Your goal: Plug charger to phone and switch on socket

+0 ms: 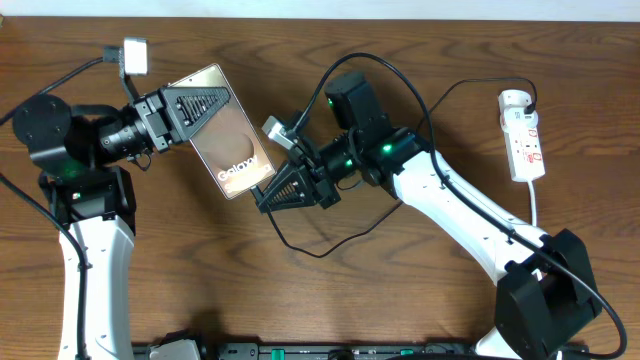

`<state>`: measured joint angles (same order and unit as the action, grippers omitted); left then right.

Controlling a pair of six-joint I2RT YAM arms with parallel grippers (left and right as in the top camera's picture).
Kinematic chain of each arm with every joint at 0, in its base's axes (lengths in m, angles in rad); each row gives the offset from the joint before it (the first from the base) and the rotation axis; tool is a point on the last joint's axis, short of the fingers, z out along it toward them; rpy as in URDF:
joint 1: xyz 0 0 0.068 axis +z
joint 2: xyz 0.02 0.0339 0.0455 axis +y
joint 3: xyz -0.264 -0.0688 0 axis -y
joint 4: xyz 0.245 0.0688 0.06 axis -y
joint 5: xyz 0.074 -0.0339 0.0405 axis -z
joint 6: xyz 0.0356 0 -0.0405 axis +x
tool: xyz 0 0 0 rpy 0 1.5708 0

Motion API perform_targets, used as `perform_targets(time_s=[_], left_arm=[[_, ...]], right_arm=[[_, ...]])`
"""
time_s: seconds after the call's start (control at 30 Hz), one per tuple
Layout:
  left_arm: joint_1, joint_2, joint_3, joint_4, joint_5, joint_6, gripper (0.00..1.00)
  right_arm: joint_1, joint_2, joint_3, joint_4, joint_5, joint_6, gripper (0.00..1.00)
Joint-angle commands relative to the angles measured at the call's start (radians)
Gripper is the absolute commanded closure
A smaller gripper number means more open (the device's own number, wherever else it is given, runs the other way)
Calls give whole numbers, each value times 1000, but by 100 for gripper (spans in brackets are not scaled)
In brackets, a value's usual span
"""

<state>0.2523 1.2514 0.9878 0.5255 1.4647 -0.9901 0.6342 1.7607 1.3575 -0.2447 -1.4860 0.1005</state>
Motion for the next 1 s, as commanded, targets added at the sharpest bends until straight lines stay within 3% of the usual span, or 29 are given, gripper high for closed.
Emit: perform_targets(time_s=[0.0,0.53,0.57,0.63,0.67,0.7,0.77,0.97], left_arm=[[-10,-4,-18,3,107,38,93],[-10,-4,-18,0,107,40,93],[-10,-4,-18,0,107,40,93],[-10,-4,-18,0,107,40,93],[-10,-4,-18,0,107,40,93],[-10,-4,-18,0,107,40,93],[-10,-4,-18,0,106,48,93],[-8,-4,-18,0,107,60,93]], right_arm=[[-12,-7,21,53,-8,46,99],[-34,-7,21,81,2,71,99],[-34,-7,21,81,2,71,95],[-34,-7,21,81,2,71,75],[-34,-7,21,81,2,71,57],[-34,-7,21,81,0,71,30],[-34,-7,21,81,-11,71,1],[-34,-7,21,81,-11,71,1]])
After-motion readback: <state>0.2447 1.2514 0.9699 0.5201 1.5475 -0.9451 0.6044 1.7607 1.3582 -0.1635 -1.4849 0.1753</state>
